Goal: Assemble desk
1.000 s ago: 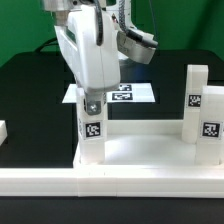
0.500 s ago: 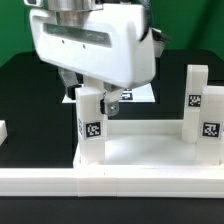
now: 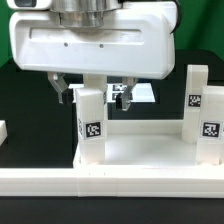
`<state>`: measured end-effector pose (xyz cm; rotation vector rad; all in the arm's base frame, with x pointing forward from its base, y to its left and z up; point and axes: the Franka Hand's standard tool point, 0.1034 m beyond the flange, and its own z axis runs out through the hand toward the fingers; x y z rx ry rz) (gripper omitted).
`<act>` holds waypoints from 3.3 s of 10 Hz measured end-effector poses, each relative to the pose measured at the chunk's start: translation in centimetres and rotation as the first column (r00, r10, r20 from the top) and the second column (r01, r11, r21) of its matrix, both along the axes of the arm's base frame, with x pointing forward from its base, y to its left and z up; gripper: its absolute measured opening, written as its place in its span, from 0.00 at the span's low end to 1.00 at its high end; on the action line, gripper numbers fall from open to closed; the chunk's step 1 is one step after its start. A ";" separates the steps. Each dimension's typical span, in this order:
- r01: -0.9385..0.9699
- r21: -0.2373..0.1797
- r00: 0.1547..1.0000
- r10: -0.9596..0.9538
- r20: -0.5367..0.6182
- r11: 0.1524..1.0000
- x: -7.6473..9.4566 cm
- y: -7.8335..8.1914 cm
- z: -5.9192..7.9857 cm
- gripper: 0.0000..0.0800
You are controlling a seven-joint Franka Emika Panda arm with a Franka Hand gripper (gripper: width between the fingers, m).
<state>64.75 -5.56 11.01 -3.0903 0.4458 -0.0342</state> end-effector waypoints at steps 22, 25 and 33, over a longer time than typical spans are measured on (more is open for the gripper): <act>0.496 0.043 0.868 -0.496 -0.014 0.867 0.1 -0.9 0.1 0.36; 0.732 0.049 0.682 -0.731 -0.033 0.680 0.1 -0.6 0.1 0.36; 0.630 0.028 0.776 -0.627 -0.067 0.776 -0.2 -0.2 0.5 0.74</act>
Offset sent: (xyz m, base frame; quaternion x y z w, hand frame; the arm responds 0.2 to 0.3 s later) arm -0.0018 0.0044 0.0036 -0.0039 -0.0122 -0.1225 0.9924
